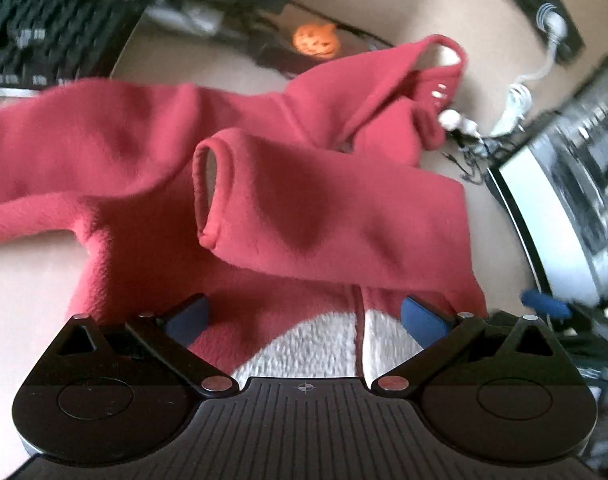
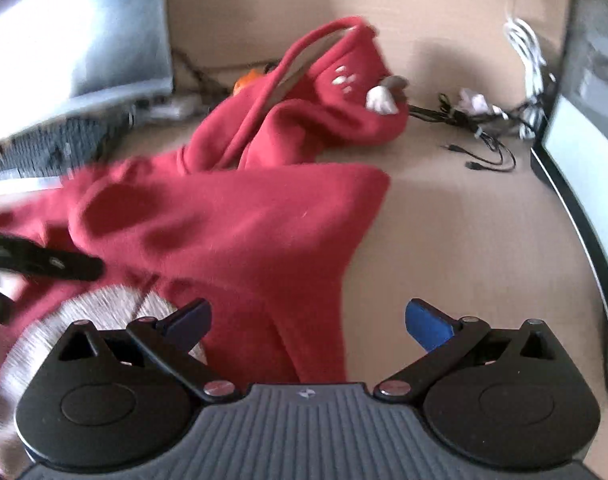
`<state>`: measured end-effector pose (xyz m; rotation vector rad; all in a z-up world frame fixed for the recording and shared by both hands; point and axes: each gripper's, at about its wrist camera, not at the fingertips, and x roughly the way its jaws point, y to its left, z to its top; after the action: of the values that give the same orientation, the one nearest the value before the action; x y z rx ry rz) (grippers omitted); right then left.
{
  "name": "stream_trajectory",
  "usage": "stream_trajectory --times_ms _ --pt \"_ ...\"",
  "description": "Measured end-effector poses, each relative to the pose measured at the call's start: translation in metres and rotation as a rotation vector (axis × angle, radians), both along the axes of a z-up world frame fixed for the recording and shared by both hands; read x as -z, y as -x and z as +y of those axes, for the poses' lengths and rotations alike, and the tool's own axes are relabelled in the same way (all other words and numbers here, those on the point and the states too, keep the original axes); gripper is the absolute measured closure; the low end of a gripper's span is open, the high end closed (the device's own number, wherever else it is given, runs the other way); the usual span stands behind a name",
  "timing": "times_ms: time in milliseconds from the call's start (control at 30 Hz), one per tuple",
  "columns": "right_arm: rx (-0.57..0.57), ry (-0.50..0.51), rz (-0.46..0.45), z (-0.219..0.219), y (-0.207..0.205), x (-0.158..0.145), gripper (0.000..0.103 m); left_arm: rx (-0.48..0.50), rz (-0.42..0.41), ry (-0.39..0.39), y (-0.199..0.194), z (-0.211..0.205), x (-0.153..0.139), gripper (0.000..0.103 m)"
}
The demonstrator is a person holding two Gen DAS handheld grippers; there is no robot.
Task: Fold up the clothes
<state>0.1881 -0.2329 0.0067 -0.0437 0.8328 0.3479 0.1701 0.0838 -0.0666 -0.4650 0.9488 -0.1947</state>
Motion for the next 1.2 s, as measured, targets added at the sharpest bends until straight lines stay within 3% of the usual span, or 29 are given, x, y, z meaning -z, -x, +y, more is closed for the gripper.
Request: stream_trajectory --times_ms 67,133,167,267,300,367,433,633,733,867,1033,1100,1133,1200 --pt "0.029 -0.111 0.008 -0.025 -0.005 -0.015 0.0 -0.006 -0.009 0.004 -0.011 -0.002 0.002 0.0" --pt "0.061 -0.158 0.014 -0.046 -0.011 -0.025 0.0 0.009 -0.031 0.003 -0.025 -0.008 0.002 0.0" --pt "0.073 -0.112 0.0 -0.05 -0.013 -0.027 0.0 0.019 -0.044 0.004 -0.033 -0.011 0.001 0.0" --pt "0.061 0.163 -0.086 -0.036 -0.012 -0.019 0.0 0.006 -0.136 0.024 -0.059 -0.009 -0.011 0.0" --pt "0.044 0.203 -0.094 -0.03 -0.011 -0.014 0.0 -0.011 -0.17 0.039 -0.064 -0.004 -0.017 0.0" --pt "0.01 0.194 -0.077 -0.02 -0.012 -0.004 0.0 -0.034 -0.231 0.056 -0.071 0.003 -0.031 0.0" --pt "-0.029 0.185 -0.075 -0.002 -0.018 0.006 0.0 -0.041 -0.26 0.026 -0.07 0.007 -0.039 0.0" --pt "-0.173 0.256 -0.095 0.055 -0.041 0.024 0.0 -0.064 -0.087 -0.016 -0.044 0.008 -0.025 0.0" --pt "-0.196 0.253 -0.095 0.064 -0.047 0.026 0.0 -0.114 0.0 0.053 -0.02 0.014 -0.016 0.0" --pt "-0.212 0.233 -0.06 0.061 -0.046 0.03 0.0 -0.17 0.045 0.098 -0.009 0.016 -0.011 0.0" --pt "-0.202 0.197 -0.03 0.048 -0.034 0.029 0.0 -0.222 0.012 0.011 -0.022 0.007 -0.003 0.002" --pt "-0.157 0.187 -0.009 0.042 -0.034 0.033 0.0 -0.234 -0.017 -0.062 -0.028 0.001 -0.001 0.011" --pt "-0.146 0.178 -0.002 0.041 -0.034 0.035 0.0 -0.227 -0.029 -0.112 -0.031 -0.004 -0.001 0.027" --pt "-0.126 0.158 0.011 0.038 -0.035 0.038 0.0 -0.2 -0.048 -0.164 -0.036 -0.01 -0.001 0.032"
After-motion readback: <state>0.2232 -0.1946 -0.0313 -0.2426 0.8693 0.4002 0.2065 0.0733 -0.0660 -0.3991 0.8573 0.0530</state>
